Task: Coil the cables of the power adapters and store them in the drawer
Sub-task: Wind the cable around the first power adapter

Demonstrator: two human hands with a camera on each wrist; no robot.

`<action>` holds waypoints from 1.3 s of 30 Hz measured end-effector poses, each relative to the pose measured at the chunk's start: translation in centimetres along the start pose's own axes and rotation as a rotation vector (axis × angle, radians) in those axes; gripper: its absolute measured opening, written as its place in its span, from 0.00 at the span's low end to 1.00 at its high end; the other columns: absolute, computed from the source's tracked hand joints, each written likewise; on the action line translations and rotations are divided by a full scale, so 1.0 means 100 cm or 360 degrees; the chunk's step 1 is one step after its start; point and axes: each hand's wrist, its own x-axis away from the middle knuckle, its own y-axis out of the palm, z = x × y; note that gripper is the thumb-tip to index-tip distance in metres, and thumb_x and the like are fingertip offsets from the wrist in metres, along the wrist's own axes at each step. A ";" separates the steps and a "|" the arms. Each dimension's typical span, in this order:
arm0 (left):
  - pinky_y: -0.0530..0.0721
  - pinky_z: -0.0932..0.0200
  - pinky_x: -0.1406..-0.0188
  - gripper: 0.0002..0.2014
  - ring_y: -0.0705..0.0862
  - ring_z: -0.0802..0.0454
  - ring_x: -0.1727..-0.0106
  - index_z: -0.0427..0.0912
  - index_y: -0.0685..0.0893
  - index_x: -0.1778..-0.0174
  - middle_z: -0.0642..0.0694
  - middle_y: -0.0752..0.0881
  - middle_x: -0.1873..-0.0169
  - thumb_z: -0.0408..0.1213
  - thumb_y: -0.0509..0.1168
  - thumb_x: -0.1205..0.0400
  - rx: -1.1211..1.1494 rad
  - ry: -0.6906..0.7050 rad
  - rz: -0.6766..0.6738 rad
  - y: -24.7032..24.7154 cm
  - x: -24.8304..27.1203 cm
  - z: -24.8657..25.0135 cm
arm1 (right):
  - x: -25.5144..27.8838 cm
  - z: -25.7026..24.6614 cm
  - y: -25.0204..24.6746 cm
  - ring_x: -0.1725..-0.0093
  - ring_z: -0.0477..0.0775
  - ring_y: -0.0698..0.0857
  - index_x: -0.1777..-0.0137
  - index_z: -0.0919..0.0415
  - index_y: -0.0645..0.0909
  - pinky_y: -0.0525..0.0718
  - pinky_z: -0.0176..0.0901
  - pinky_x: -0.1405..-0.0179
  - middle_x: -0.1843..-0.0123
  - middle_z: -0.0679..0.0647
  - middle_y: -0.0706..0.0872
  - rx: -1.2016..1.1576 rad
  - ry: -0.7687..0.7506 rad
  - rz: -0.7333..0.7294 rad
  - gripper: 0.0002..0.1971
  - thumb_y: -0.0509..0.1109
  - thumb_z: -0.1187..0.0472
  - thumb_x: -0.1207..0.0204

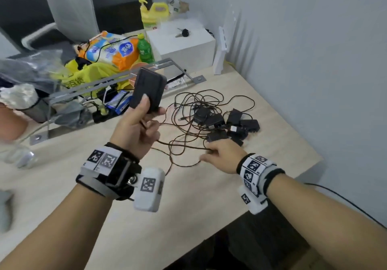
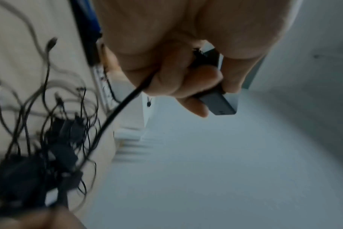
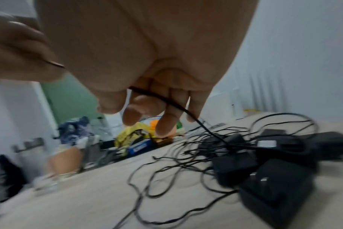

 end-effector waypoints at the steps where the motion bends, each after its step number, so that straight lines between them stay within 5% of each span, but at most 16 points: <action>1: 0.62 0.70 0.88 0.14 0.63 0.61 0.85 0.45 0.76 0.44 0.49 0.84 0.68 0.49 0.64 0.20 -0.0110 0.0029 0.0028 -0.009 0.001 0.005 | -0.001 0.006 -0.006 0.64 0.53 0.81 0.67 0.55 0.80 0.81 0.47 0.59 0.70 0.48 0.81 0.0012 0.0056 0.0113 0.18 0.70 0.44 0.23; 5: 0.64 0.67 0.87 0.09 0.68 0.59 0.84 0.47 0.78 0.50 0.47 0.85 0.71 0.43 0.69 0.20 -0.1086 0.0174 0.0056 -0.039 0.009 0.013 | -0.002 0.010 -0.055 0.58 0.57 0.83 0.69 0.52 0.79 0.78 0.44 0.61 0.67 0.47 0.84 0.0187 0.0159 0.0558 0.14 0.71 0.49 0.24; 9: 0.76 0.55 0.65 0.12 0.82 0.49 0.63 0.48 0.77 0.51 0.48 0.84 0.62 0.49 0.71 0.22 -0.2317 0.0271 0.0045 -0.062 0.005 0.009 | 0.002 -0.026 -0.117 0.67 0.53 0.78 0.69 0.54 0.78 0.73 0.40 0.64 0.73 0.46 0.80 0.0189 0.0058 0.1167 0.18 0.72 0.44 0.25; 13: 0.74 0.52 0.62 0.16 0.81 0.40 0.58 0.45 0.75 0.48 0.41 0.85 0.57 0.51 0.70 0.22 -0.2570 0.0177 0.0288 -0.095 -0.004 -0.009 | 0.010 -0.034 -0.160 0.73 0.50 0.73 0.70 0.60 0.78 0.71 0.35 0.71 0.77 0.48 0.75 -0.0162 0.0199 0.1572 0.22 0.69 0.42 0.24; 15: 0.75 0.51 0.60 0.17 0.82 0.39 0.56 0.44 0.75 0.46 0.42 0.85 0.56 0.50 0.70 0.22 -0.2496 0.0155 0.0311 -0.101 -0.003 -0.022 | 0.013 -0.025 -0.157 0.69 0.55 0.78 0.67 0.63 0.81 0.75 0.41 0.68 0.72 0.55 0.81 -0.0179 0.0319 0.1459 0.23 0.69 0.42 0.23; 18: 0.79 0.51 0.59 0.14 0.82 0.44 0.60 0.44 0.77 0.46 0.47 0.84 0.58 0.47 0.70 0.21 -0.2156 0.0214 0.0285 -0.091 -0.002 -0.037 | 0.015 -0.015 -0.138 0.65 0.53 0.81 0.65 0.61 0.84 0.75 0.40 0.63 0.69 0.53 0.84 -0.0116 0.0344 0.1221 0.20 0.71 0.43 0.25; 22: 0.77 0.61 0.78 0.10 0.79 0.54 0.80 0.42 0.77 0.48 0.45 0.84 0.61 0.42 0.69 0.19 -0.1538 0.0233 0.0208 -0.053 -0.006 -0.048 | 0.010 -0.011 -0.118 0.69 0.48 0.77 0.63 0.58 0.84 0.71 0.39 0.63 0.73 0.45 0.78 -0.0062 0.0331 0.1032 0.16 0.73 0.45 0.25; 28: 0.71 0.64 0.79 0.10 0.77 0.53 0.77 0.43 0.79 0.40 0.39 0.89 0.59 0.38 0.65 0.16 -0.0556 0.0005 0.0071 -0.004 0.000 -0.049 | 0.000 -0.011 -0.098 0.67 0.43 0.78 0.67 0.52 0.81 0.73 0.36 0.63 0.70 0.41 0.80 -0.0443 0.0326 0.1162 0.12 0.72 0.53 0.22; 31: 0.78 0.63 0.76 0.10 0.81 0.52 0.74 0.45 0.78 0.40 0.37 0.90 0.57 0.36 0.65 0.17 -0.0300 -0.0111 -0.0013 0.007 0.002 -0.047 | 0.001 -0.001 -0.061 0.58 0.45 0.84 0.68 0.48 0.82 0.78 0.35 0.57 0.63 0.39 0.86 -0.0376 0.0365 0.0797 0.10 0.74 0.57 0.26; 33: 0.83 0.62 0.73 0.11 0.84 0.50 0.70 0.42 0.77 0.39 0.35 0.90 0.55 0.34 0.64 0.17 -0.0173 -0.0178 -0.0027 0.011 0.003 -0.047 | 0.007 0.010 -0.033 0.52 0.47 0.85 0.56 0.46 0.84 0.81 0.35 0.53 0.53 0.42 0.88 -0.0186 0.0428 0.0381 0.04 0.73 0.58 0.27; 35: 0.87 0.60 0.67 0.14 0.86 0.48 0.66 0.38 0.76 0.37 0.33 0.89 0.52 0.35 0.64 0.18 -0.0027 -0.0226 -0.0019 0.015 0.004 -0.048 | 0.013 0.020 -0.010 0.39 0.48 0.82 0.35 0.45 0.80 0.81 0.40 0.39 0.35 0.46 0.82 0.0056 0.0397 -0.0056 0.21 0.72 0.58 0.28; 37: 0.89 0.58 0.62 0.19 0.88 0.45 0.62 0.34 0.77 0.37 0.33 0.88 0.52 0.39 0.67 0.22 0.0142 -0.0249 -0.0003 0.020 0.006 -0.051 | 0.017 0.015 0.005 0.28 0.50 0.75 0.24 0.46 0.70 0.75 0.47 0.28 0.25 0.48 0.72 0.0129 0.0261 -0.0102 0.33 0.74 0.51 0.30; 39: 0.90 0.56 0.58 0.21 0.89 0.42 0.58 0.32 0.78 0.39 0.33 0.88 0.54 0.40 0.67 0.25 0.0286 -0.0244 -0.0001 0.027 0.007 -0.054 | 0.024 -0.008 0.013 0.25 0.46 0.71 0.23 0.46 0.69 0.70 0.45 0.24 0.23 0.44 0.70 -0.0078 0.0046 0.0069 0.36 0.75 0.42 0.31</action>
